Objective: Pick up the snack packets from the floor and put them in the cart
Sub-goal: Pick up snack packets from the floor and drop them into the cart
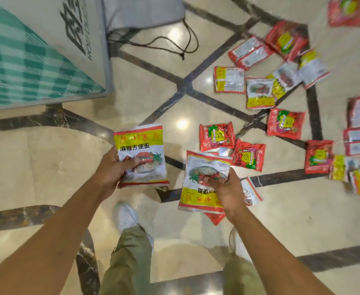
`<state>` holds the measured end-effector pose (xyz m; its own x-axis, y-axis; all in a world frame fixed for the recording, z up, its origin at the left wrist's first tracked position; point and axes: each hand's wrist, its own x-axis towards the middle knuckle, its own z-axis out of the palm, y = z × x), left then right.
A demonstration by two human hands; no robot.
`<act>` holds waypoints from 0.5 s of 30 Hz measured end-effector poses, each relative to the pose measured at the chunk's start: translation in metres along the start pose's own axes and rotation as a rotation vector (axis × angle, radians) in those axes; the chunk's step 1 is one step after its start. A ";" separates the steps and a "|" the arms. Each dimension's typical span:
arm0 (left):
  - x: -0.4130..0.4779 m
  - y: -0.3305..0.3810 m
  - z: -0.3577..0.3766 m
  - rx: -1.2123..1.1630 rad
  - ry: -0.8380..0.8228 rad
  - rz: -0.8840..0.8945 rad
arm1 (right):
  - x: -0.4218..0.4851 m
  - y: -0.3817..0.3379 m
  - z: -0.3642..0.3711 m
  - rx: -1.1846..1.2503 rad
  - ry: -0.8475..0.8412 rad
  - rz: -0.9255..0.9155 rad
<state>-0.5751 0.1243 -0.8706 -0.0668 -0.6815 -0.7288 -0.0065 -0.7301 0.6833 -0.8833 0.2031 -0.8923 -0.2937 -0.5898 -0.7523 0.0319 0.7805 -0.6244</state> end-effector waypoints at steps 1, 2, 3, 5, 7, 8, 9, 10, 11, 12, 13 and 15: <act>-0.019 0.024 0.017 -0.006 -0.026 0.021 | -0.015 -0.025 -0.021 0.004 0.011 -0.026; -0.039 0.048 0.034 -0.001 -0.044 0.035 | -0.031 -0.051 -0.043 -0.001 0.028 -0.055; -0.058 0.073 0.052 0.009 -0.064 0.058 | -0.047 -0.077 -0.065 0.001 0.044 -0.089; -0.101 0.122 0.087 0.007 -0.051 0.085 | -0.083 -0.129 -0.112 0.038 0.066 -0.142; -0.148 0.175 0.124 0.011 -0.051 0.116 | -0.125 -0.183 -0.160 0.091 0.055 -0.194; -0.177 0.200 0.143 0.024 -0.050 0.129 | -0.149 -0.208 -0.185 0.121 0.039 -0.216; -0.205 0.225 0.163 0.044 -0.050 0.154 | -0.173 -0.232 -0.209 0.144 0.025 -0.247; -0.233 0.248 0.181 0.069 -0.032 0.181 | -0.196 -0.254 -0.233 0.161 0.014 -0.277; -0.263 0.270 0.201 0.097 -0.018 0.211 | -0.220 -0.273 -0.258 0.164 0.000 -0.305; -0.292 0.292 0.221 0.104 -0.007 0.240 | -0.244 -0.292 -0.282 0.170 -0.011 -0.337; -0.318 0.309 0.239 0.117 0.001 0.259 | -0.265 -0.308 -0.304 0.165 -0.012 -0.365; -0.370 0.341 0.275 0.115 0.018 0.299 | -0.305 -0.334 -0.346 0.162 -0.019 -0.422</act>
<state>-0.8264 0.1415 -0.3553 -0.0655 -0.8666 -0.4948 -0.1018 -0.4874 0.8672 -1.1346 0.1942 -0.3812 -0.2955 -0.8541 -0.4279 0.0630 0.4296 -0.9008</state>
